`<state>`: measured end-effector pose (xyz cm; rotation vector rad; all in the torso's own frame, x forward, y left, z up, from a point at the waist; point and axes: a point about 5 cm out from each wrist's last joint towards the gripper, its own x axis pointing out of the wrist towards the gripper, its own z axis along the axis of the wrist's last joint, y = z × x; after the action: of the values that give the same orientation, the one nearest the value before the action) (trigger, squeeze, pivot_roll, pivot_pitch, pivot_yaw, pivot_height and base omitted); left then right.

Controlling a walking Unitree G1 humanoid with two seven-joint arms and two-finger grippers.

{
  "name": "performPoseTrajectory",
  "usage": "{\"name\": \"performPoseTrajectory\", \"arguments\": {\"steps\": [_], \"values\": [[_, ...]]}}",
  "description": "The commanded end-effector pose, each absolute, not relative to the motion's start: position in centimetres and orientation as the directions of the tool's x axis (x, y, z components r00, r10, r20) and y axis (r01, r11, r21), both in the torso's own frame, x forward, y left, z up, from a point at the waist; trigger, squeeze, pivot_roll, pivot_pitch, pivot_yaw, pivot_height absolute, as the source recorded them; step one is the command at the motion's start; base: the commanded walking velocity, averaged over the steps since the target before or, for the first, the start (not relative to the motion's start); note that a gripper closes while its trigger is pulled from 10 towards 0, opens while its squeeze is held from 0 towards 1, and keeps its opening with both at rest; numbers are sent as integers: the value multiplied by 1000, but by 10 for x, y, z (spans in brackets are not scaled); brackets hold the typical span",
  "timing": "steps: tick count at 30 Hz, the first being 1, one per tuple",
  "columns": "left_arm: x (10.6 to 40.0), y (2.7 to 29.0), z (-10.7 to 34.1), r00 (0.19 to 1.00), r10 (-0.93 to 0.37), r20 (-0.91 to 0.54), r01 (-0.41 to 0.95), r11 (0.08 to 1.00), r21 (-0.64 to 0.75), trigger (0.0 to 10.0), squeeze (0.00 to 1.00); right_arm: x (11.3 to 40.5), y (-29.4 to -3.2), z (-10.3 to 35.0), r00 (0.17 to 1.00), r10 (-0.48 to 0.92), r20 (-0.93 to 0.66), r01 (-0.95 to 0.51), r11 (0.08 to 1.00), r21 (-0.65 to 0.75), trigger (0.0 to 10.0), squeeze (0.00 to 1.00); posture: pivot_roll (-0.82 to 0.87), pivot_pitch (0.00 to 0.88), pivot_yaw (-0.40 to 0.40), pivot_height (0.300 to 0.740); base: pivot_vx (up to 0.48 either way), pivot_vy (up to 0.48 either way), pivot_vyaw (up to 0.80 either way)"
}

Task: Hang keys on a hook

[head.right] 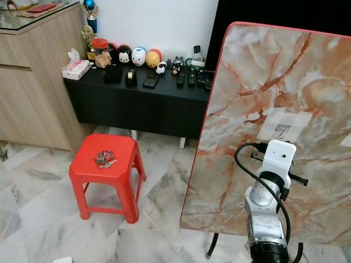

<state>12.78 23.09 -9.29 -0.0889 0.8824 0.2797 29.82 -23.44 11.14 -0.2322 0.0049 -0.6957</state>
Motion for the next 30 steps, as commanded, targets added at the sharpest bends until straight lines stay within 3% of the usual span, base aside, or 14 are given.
{"name": "performPoseTrajectory", "arguments": {"steps": [1,30], "values": [[126,228,-95,586,190,-788,-257,965,42,10000,0,302,-235,115,775,-626,84,628,748,-214,10000,0,-38,0,-109,740,0,0,0],[123,228,-96,577,197,-792,-271,962,41,10000,0,311,-234,122,776,-620,117,627,737,-252,10000,0,-25,0,-124,740,0,0,0]]}}
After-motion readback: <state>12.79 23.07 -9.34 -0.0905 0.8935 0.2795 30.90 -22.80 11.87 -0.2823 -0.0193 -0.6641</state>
